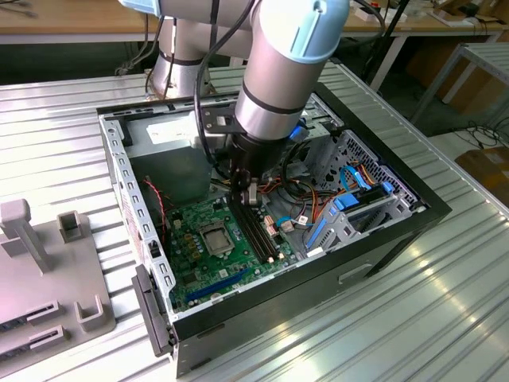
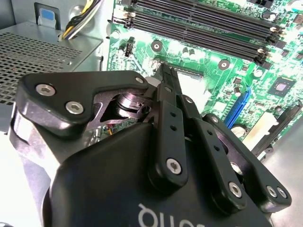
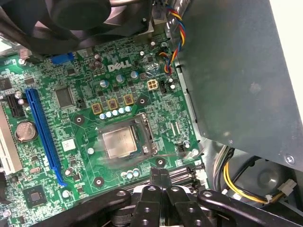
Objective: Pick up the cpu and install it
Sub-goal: 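Close the cpu cover, then install the first cpu locking lever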
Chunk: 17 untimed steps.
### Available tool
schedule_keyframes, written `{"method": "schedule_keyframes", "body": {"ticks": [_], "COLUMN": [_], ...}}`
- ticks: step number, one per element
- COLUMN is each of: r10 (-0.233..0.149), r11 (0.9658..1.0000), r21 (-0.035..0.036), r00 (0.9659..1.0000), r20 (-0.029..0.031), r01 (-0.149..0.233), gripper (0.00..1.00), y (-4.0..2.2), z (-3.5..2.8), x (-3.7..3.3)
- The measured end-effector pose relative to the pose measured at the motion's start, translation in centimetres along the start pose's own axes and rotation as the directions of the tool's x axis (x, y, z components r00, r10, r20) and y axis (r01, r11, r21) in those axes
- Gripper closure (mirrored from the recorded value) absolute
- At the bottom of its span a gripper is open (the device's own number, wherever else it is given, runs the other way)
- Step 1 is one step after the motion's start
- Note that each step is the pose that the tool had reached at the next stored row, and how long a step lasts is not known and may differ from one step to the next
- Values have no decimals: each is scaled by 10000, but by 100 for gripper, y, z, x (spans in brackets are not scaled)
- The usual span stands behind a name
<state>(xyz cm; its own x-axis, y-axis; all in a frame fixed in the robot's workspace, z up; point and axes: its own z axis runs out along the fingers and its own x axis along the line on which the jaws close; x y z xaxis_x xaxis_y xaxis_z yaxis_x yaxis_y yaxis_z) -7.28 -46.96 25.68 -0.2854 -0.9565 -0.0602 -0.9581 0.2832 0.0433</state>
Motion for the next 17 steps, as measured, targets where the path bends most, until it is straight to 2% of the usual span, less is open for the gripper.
{"method": "schedule_keyframes", "body": {"ticks": [6, 17], "r10": [-49, -90], "r11": [10000, 10000], "r21": [-16, -19], "r00": [10000, 10000], "r20": [44, 43], "r01": [49, 90], "gripper": [89, 89], "y": [-2, -2], "z": [-2, -3], "x": [6, 7]}}
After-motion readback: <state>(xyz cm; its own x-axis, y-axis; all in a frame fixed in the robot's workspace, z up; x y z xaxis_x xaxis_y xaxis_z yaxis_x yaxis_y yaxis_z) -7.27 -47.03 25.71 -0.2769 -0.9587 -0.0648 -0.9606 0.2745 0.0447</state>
